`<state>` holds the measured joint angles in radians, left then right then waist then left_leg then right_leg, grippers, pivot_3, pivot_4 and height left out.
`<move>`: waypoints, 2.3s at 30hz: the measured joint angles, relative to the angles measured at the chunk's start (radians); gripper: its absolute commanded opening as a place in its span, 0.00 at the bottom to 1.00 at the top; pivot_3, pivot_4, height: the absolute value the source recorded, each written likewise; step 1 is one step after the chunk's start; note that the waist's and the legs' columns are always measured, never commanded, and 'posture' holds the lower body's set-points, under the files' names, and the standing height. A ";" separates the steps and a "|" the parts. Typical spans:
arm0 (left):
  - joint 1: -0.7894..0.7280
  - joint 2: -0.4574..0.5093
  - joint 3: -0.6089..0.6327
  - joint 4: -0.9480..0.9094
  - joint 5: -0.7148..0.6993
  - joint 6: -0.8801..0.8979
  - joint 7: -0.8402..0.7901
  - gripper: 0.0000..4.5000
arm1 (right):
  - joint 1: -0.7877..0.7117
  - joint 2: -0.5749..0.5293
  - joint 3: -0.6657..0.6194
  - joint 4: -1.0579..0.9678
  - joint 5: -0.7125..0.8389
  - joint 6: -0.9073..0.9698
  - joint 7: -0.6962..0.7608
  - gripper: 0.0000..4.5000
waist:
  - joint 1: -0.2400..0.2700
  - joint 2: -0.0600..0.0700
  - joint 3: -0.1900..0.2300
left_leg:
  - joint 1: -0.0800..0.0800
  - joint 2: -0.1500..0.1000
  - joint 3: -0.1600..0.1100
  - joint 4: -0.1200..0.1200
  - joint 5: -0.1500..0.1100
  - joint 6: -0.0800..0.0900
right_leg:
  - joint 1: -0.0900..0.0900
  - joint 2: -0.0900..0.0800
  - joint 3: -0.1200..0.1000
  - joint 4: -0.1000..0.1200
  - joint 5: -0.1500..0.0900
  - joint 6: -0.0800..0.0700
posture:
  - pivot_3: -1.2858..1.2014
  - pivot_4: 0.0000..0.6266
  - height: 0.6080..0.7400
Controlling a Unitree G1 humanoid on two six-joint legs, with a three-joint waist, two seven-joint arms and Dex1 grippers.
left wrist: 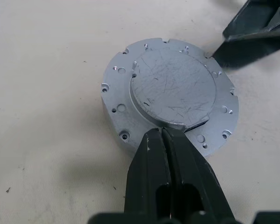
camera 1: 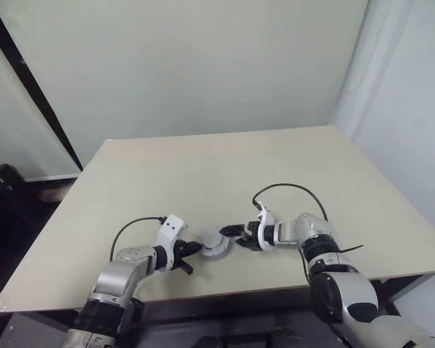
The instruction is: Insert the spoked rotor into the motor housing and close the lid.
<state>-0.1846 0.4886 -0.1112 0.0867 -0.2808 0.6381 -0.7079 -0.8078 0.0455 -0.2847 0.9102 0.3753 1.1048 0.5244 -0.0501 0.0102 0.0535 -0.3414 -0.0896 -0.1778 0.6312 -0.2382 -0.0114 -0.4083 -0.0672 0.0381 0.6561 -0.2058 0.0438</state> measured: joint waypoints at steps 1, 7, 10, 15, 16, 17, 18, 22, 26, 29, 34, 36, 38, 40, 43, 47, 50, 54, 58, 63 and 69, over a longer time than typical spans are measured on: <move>0.000 0.001 0.000 0.000 0.000 0.000 -0.001 0.00 | 0.000 0.008 -0.006 0.006 0.005 -0.001 -0.005 0.99 | 0.000 0.000 0.000 | 0.000 0.000 0.000 0.000 0.000 0.000 | 0.000 0.000 0.000 0.000 0.000 0.000 | 0.52 0.00 1.00; -0.001 0.004 -0.001 0.000 0.000 0.001 -0.001 0.00 | 0.000 0.036 -0.035 0.031 0.024 -0.015 -0.033 0.99 | 0.000 0.000 0.000 | 0.000 0.000 0.000 0.000 -0.001 -0.001 | 0.000 0.000 0.000 0.000 0.000 0.000 | 0.52 0.00 1.00; -0.001 0.004 0.000 0.000 0.000 0.001 -0.001 0.00 | 0.000 0.047 -0.053 0.048 0.027 -0.027 -0.046 0.99 | -0.001 0.000 0.000 | 0.000 0.000 0.000 0.000 -0.001 -0.001 | 0.000 0.001 0.000 0.000 0.000 0.000 | 0.52 0.00 1.00; -0.001 0.007 0.000 0.000 0.000 0.003 0.000 0.00 | -0.001 0.051 -0.094 0.073 0.036 -0.044 -0.084 0.73 | -0.001 0.001 0.000 | 0.000 0.000 0.000 0.000 -0.001 -0.001 | -0.001 0.001 -0.001 0.000 0.000 0.000 | 0.52 0.00 1.00; -0.001 0.008 0.001 0.000 0.001 0.004 0.000 0.00 | -0.001 0.050 -0.102 0.079 0.038 -0.047 -0.092 0.65 | -0.001 0.001 0.000 | 0.000 0.000 0.000 0.000 -0.001 -0.001 | -0.001 0.001 -0.001 0.000 0.000 -0.001 | 0.52 0.00 1.00; -0.001 0.008 0.002 0.000 0.001 0.004 0.000 0.00 | -0.001 0.050 -0.108 0.083 0.038 -0.049 -0.098 0.58 | -0.001 0.001 0.000 | 0.000 0.000 0.000 0.000 -0.001 -0.001 | -0.001 0.001 -0.001 0.000 0.000 -0.001 | 0.52 0.00 1.00; -0.001 0.009 0.002 0.000 0.005 0.005 0.002 0.00 | -0.001 0.050 -0.119 0.085 0.042 -0.049 -0.102 0.51 | -0.001 0.001 0.000 | 0.000 0.000 0.000 0.000 -0.001 -0.001 | -0.001 0.001 -0.001 0.000 0.000 -0.001 | 0.52 0.00 1.00; -0.001 0.012 0.006 0.003 0.027 0.008 0.009 0.00 | -0.009 0.050 -0.141 0.084 0.074 -0.053 -0.106 0.28 | -0.002 0.001 0.001 | 0.000 0.001 0.000 0.000 -0.001 -0.002 | 0.000 0.001 -0.001 0.000 -0.001 -0.002 | 0.52 0.00 1.00; -0.001 0.011 0.009 0.003 0.031 0.009 0.007 0.00 | -0.008 0.051 -0.143 0.084 0.077 -0.051 -0.108 0.28 | -0.006 0.002 0.001 | 0.000 0.000 0.000 -0.001 -0.001 -0.002 | -0.001 0.001 -0.001 -0.001 -0.001 -0.001 | 0.52 0.00 1.00; -0.001 0.010 0.012 0.003 0.032 0.012 0.007 0.00 | -0.007 0.053 -0.145 0.082 0.081 -0.051 -0.114 0.28 | -0.006 0.002 0.001 | 0.000 0.001 0.000 -0.002 -0.001 -0.001 | -0.001 0.001 -0.001 -0.001 -0.001 -0.001 | 0.52 0.00 1.00; -0.002 0.005 0.019 0.004 0.033 0.020 0.010 0.04 | 0.000 0.055 -0.144 0.078 0.095 -0.052 -0.122 0.28 | -0.006 0.002 0.001 | 0.000 0.001 0.000 -0.002 -0.001 -0.002 | -0.001 0.001 -0.001 -0.001 -0.001 -0.001 | 0.52 0.00 1.00; -0.004 0.001 0.027 0.005 0.030 0.032 0.015 0.13 | 0.001 0.056 -0.144 0.077 0.096 -0.052 -0.123 0.28 | -0.006 0.002 0.001 | 0.000 0.001 0.000 -0.002 -0.001 -0.002 | -0.001 0.001 -0.001 -0.001 -0.001 -0.001 | 0.52 0.00 1.00; -0.007 0.000 0.053 0.005 0.018 0.063 0.009 0.29 | 0.002 0.058 -0.142 0.075 0.097 -0.051 -0.123 0.28 | -0.010 0.002 0.001 | 0.000 0.001 0.000 -0.002 -0.001 -0.002 | -0.001 0.001 -0.001 -0.002 -0.001 -0.001 | 0.52 0.00 1.00; -0.007 0.002 0.072 0.003 -0.012 0.096 -0.004 0.42 | 0.003 0.061 -0.141 0.073 0.097 -0.048 -0.123 0.28 | -0.020 0.002 0.001 | -0.001 0.001 0.000 -0.002 -0.001 -0.002 | -0.001 0.001 -0.001 -0.002 -0.001 -0.001 | 0.52 0.00 1.00; 0.001 0.023 0.097 0.000 -0.045 0.136 -0.030 0.64 | 0.006 0.071 -0.137 0.068 0.101 -0.041 -0.123 0.28 | -0.029 0.002 0.001 | -0.002 0.001 -0.001 -0.004 -0.001 -0.001 | -0.003 0.001 -0.001 -0.003 0.000 0.001 | 0.52 0.00 1.00; 0.028 0.044 0.181 -0.017 -0.100 0.172 -0.035 0.93 | 0.011 0.075 -0.135 0.066 0.115 -0.033 -0.122 0.28 | -0.041 0.002 0.001 | -0.006 0.001 -0.002 -0.005 0.000 0.002 | -0.007 0.001 -0.001 -0.004 0.000 0.001 | 0.52 0.00 1.00; 0.044 0.052 0.294 -0.048 -0.171 0.214 -0.030 1.00 | 0.014 0.075 -0.133 0.062 0.125 -0.029 -0.120 0.28 | -0.046 0.002 0.001 | -0.013 0.002 -0.004 -0.005 0.000 0.002 | -0.014 0.001 -0.001 -0.004 0.000 0.001 | 0.52 0.00 1.00; 0.077 0.042 0.409 -0.098 -0.288 0.298 -0.023 1.00 | 0.025 0.074 -0.132 0.054 0.136 -0.020 -0.112 0.28 | -0.048 0.002 0.001 | -0.016 0.002 -0.004 -0.005 0.000 0.002 | -0.017 0.000 0.000 -0.004 0.000 0.001 | 0.52 0.00 1.00; 0.133 0.001 0.485 -0.140 -0.382 0.372 0.008 1.00 | 0.036 0.076 -0.134 0.044 0.145 -0.010 -0.104 0.28 | -0.049 0.002 0.001 | -0.017 0.002 -0.003 -0.005 0.000 0.003 | -0.018 0.000 0.001 -0.005 0.000 0.001 | 0.52 0.00 1.00; 0.163 -0.060 0.555 -0.157 -0.463 0.420 0.080 1.00 | 0.064 0.079 -0.135 0.013 0.170 0.023 -0.088 0.28 | -0.047 0.001 0.002 | -0.017 0.002 -0.002 -0.004 0.000 0.002 | -0.017 0.001 -0.001 -0.004 0.000 0.001 | 0.52 0.00 1.00; 0.173 -0.125 0.617 -0.163 -0.561 0.452 0.164 1.00 | 0.076 0.082 -0.134 -0.061 0.215 0.069 -0.053 0.28 | -0.047 0.000 0.002 | -0.018 0.002 -0.002 -0.003 0.000 0.002 | -0.017 0.000 -0.001 -0.005 0.000 0.001 | 0.52 0.00 1.00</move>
<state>-0.0121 0.3637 0.5062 -0.0763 -0.8417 1.0901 -0.5444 -0.7313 0.1275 -0.4183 0.8496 0.5908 1.1737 0.4715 -0.0971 0.0105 0.0552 -0.3593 -0.0875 -0.1793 0.6278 -0.2386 -0.0090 -0.4258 -0.0668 0.0374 0.6514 -0.2057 0.0447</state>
